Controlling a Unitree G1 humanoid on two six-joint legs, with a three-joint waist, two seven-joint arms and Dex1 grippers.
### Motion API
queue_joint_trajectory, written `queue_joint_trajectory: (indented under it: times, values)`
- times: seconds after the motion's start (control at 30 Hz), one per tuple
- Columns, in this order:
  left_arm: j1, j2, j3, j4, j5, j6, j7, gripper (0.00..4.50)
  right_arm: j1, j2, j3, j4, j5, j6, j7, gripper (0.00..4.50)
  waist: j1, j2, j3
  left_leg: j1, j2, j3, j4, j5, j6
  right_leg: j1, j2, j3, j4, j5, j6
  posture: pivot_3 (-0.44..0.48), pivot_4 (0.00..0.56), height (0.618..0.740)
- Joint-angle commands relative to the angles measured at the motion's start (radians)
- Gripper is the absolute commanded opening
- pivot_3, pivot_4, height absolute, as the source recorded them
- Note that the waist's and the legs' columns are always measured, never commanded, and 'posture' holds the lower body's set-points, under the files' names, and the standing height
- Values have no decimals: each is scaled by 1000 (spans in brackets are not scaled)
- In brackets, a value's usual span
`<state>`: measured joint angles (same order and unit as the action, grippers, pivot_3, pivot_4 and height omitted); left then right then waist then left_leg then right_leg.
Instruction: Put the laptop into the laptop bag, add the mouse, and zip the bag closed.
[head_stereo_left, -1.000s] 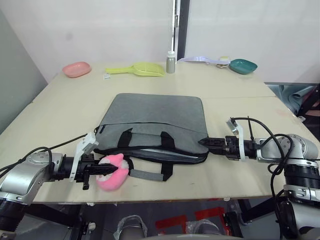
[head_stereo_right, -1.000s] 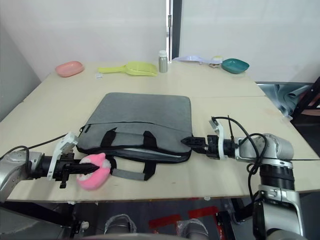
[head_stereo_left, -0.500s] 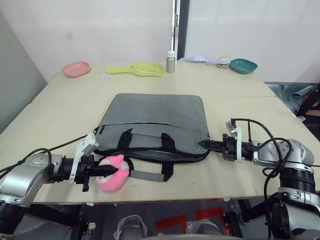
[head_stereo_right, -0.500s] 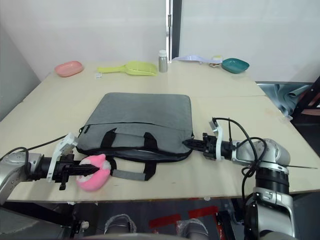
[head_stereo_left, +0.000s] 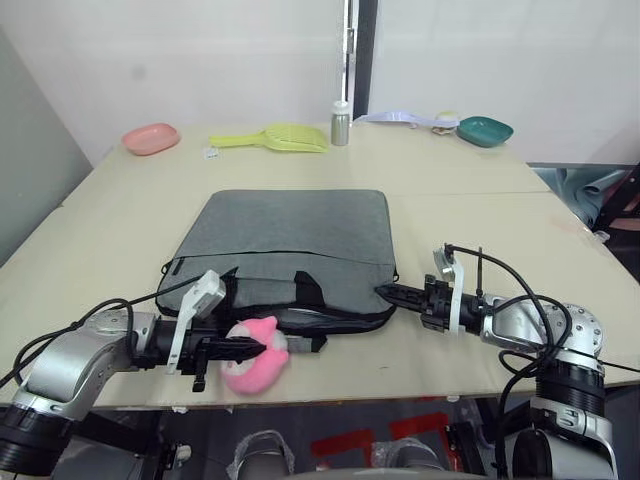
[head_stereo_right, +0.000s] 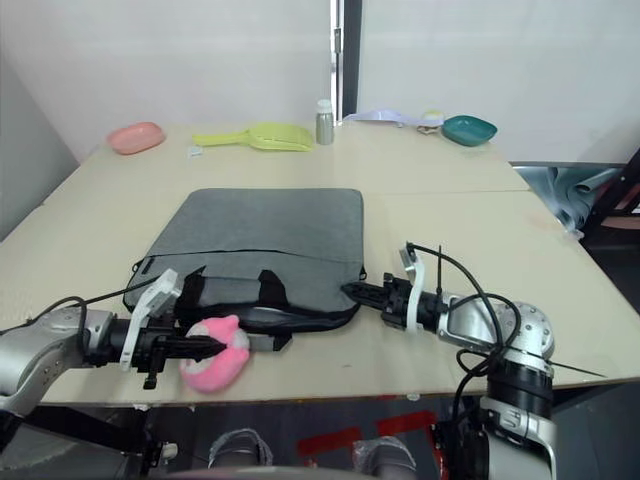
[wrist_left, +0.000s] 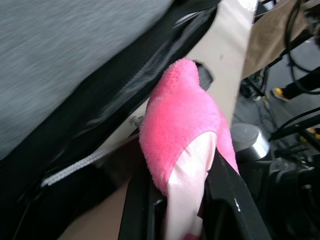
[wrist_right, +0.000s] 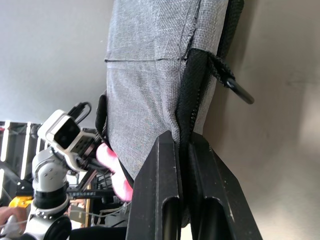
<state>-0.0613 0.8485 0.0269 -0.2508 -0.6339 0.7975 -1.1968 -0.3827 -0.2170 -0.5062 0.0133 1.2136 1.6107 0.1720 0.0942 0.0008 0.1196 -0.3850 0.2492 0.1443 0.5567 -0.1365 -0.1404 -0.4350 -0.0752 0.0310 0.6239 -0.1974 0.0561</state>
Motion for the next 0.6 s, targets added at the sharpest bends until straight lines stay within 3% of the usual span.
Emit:
queue_joint_trajectory:
  times: [0.03,0.17,0.33,0.43,0.53,0.6]
  values:
    - [-31,-19,-24,-40,-26,6,1,9,-11,32,-29,-57,97,3,-39,22,-1,0,0,0,0,0,0,0,0,0,0,0,0,0,0,0,150,740]
    - [-56,-43,-51,-40,-20,11,12,9,-1,18,-11,-89,99,-5,-58,22,-2,0,0,0,0,0,0,0,0,0,0,0,0,0,1,0,150,740]
    - [-42,-23,-46,-22,-7,-5,-2,9,14,-148,92,-165,-9,-96,61,22,6,1,1,-1,0,0,0,1,-2,1,0,0,-1,0,4,0,150,740]
    - [-29,-9,-33,-13,-2,-15,-9,9,28,-312,199,-207,-132,-229,212,1007,9,1,1,-1,0,-1,-1,3,-5,1,0,0,-2,0,5,0,150,740]
    - [-15,1,-22,-4,1,-27,-8,9,59,-561,419,-286,-387,-525,478,2014,13,2,1,-2,-1,-1,-1,3,-5,1,-1,0,-3,-1,7,0,150,740]
    - [-8,6,-18,-3,2,-33,-8,9,57,-637,499,-285,-504,-690,582,2727,12,1,1,-1,-1,-1,-1,2,-4,2,-1,0,-4,-1,8,0,150,740]
